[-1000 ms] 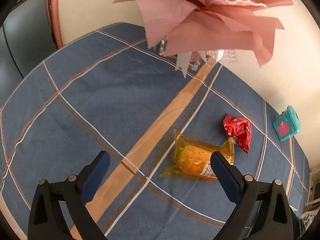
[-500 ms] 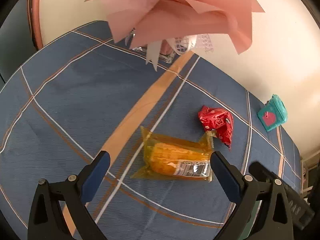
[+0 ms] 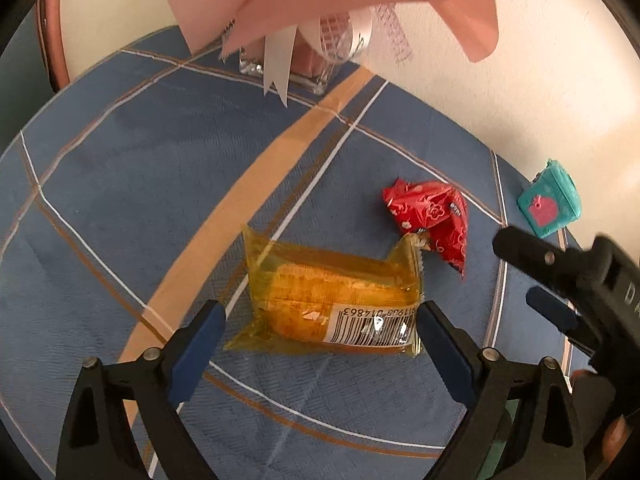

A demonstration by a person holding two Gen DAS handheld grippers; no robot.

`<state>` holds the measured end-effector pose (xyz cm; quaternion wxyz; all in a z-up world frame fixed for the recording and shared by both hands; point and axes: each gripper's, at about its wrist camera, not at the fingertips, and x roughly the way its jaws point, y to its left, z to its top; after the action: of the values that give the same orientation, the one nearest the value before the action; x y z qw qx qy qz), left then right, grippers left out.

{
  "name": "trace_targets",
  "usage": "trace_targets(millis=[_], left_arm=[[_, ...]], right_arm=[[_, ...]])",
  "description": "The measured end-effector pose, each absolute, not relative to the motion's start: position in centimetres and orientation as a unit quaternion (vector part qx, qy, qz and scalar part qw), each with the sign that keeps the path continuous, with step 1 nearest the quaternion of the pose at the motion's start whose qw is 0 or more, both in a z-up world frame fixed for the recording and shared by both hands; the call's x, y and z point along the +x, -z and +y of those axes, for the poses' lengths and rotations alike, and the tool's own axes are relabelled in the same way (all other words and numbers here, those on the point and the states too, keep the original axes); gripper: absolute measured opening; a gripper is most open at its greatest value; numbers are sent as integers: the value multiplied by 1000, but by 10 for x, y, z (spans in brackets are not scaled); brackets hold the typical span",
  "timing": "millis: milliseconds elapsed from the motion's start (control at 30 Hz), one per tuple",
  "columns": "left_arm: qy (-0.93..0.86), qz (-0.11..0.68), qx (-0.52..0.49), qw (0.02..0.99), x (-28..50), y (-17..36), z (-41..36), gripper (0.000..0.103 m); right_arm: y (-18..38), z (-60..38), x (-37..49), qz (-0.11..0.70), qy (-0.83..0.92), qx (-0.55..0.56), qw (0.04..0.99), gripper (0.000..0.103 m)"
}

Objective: Organize snacks
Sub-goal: 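Grasp the orange cake pack with the left gripper while the right grasps the red candy pack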

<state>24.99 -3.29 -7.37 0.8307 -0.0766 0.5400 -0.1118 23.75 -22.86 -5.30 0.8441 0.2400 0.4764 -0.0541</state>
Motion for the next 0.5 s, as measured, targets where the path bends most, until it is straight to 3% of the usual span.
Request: trace_targets(millis=[267, 500], left_arm=[[102, 533, -92, 835, 255, 76, -21, 92], [89, 532, -113, 834, 260, 78, -6, 90]], right_arm=[[65, -219, 263, 480, 53, 251, 839, 101], [73, -211, 276, 478, 52, 270, 835, 92]])
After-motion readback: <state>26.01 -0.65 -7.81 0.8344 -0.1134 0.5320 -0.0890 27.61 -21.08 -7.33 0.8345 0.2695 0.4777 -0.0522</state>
